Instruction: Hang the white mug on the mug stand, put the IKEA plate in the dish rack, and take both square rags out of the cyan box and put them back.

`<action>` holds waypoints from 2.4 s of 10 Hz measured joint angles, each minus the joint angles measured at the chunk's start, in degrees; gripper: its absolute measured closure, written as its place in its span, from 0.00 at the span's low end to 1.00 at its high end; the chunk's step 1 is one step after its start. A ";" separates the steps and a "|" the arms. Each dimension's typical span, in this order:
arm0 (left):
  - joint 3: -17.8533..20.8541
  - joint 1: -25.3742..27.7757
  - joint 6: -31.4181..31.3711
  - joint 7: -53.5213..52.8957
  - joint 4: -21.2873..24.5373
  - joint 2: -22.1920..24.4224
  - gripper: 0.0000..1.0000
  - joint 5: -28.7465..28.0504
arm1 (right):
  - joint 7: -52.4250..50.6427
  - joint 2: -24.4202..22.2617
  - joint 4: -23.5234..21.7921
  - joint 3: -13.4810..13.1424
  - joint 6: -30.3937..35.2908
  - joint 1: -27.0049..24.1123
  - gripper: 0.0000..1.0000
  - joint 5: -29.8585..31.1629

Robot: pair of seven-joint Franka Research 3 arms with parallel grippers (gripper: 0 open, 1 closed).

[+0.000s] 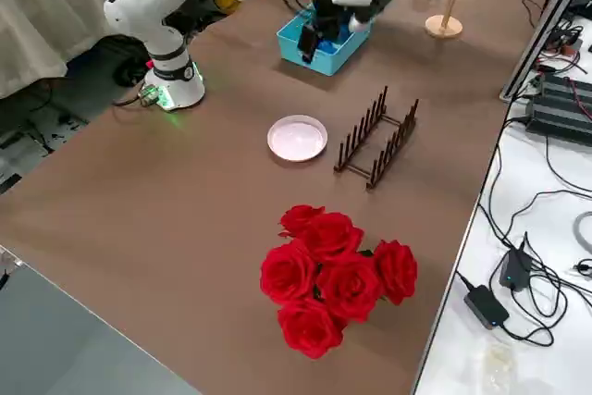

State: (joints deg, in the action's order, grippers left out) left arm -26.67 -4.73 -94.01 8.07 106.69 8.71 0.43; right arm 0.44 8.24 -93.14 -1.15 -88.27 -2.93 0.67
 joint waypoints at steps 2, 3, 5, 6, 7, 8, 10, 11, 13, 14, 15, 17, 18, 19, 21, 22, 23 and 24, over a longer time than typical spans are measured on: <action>-8.11 -0.04 -5.75 4.96 3.97 -1.37 0.00 0.01 | -3.46 -3.70 -12.05 -0.22 -10.20 -0.72 0.03 0.22; -10.93 -0.05 -8.15 6.49 4.99 -3.22 0.00 0.01 | -5.52 -6.06 -18.82 -0.31 -15.46 -1.36 0.03 0.29; -11.84 0.40 -9.35 7.52 6.02 -5.75 0.00 -0.01 | -10.96 -8.40 -29.41 -0.38 -24.41 -3.80 0.03 0.31; -9.08 1.27 -9.35 7.64 6.74 -5.81 0.00 0.64 | -12.93 -8.50 -33.14 -0.48 -28.87 -4.75 0.03 0.31; -2.33 1.04 -9.36 6.66 6.95 -5.74 0.00 2.04 | -13.75 -8.45 -36.44 -0.51 -33.59 -5.24 0.04 0.31; 5.33 0.91 -9.60 4.11 6.95 -5.70 0.00 3.14 | -13.95 -8.27 -39.52 -0.47 -38.46 -5.35 0.04 0.31; 14.74 1.37 -12.14 1.29 7.12 -5.78 0.00 3.54 | -14.33 -5.68 -42.97 -0.47 -45.43 -5.45 0.06 0.31; 17.84 1.39 -13.69 -0.03 7.57 -6.34 0.00 3.50 | -14.44 -3.10 -43.18 -0.48 -48.56 -5.55 0.06 0.31; 22.54 1.37 -19.13 -1.49 8.56 -10.15 0.01 1.30 | -14.52 2.49 -43.15 -0.51 -55.09 -6.67 0.05 0.31; 24.49 1.38 -23.06 -2.17 8.89 -13.35 0.01 0.26 | -14.63 4.78 -43.14 -0.54 -57.99 -7.34 0.05 0.31; 26.28 1.38 -26.68 -2.67 8.97 -16.74 0.03 0.05 | -14.68 6.68 -43.11 -0.54 -60.53 -7.57 0.05 0.31; 29.58 1.36 -32.14 -4.66 9.23 -22.43 0.06 -0.30 | -14.69 8.53 -43.07 -0.36 -62.55 -7.56 0.05 0.31; 31.33 1.40 -34.96 -6.65 10.34 -23.97 0.06 -0.33 | -14.69 8.65 -43.06 -0.20 -62.85 -7.54 0.06 0.31; 32.79 1.53 -37.14 -9.11 12.77 -24.35 0.07 -0.36 | -14.69 8.75 -43.06 -0.05 -63.44 -7.42 0.08 0.31; 33.97 2.09 -38.28 -13.90 17.25 -23.77 0.09 -0.36 | -14.67 9.13 -43.06 0.10 -64.14 -7.01 0.21 0.31; 34.00 2.06 -38.39 -15.35 18.83 -23.53 0.11 -0.36 | -14.67 9.31 -43.06 0.11 -64.32 -6.94 0.27 0.31; 33.97 2.01 -38.49 -16.24 19.94 -23.50 0.18 -0.36 | -14.67 9.55 -43.06 0.12 -64.72 -6.91 0.27 0.31; 33.96 2.00 -39.12 -17.03 20.60 -23.63 0.25 -0.36 | -14.67 9.84 -43.06 0.15 -65.09 -6.82 0.29 0.31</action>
State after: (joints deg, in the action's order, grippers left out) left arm 7.29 -2.73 -133.13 -8.96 127.29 -14.92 0.07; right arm -14.23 18.08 -136.20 -1.00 -153.36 -9.75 0.98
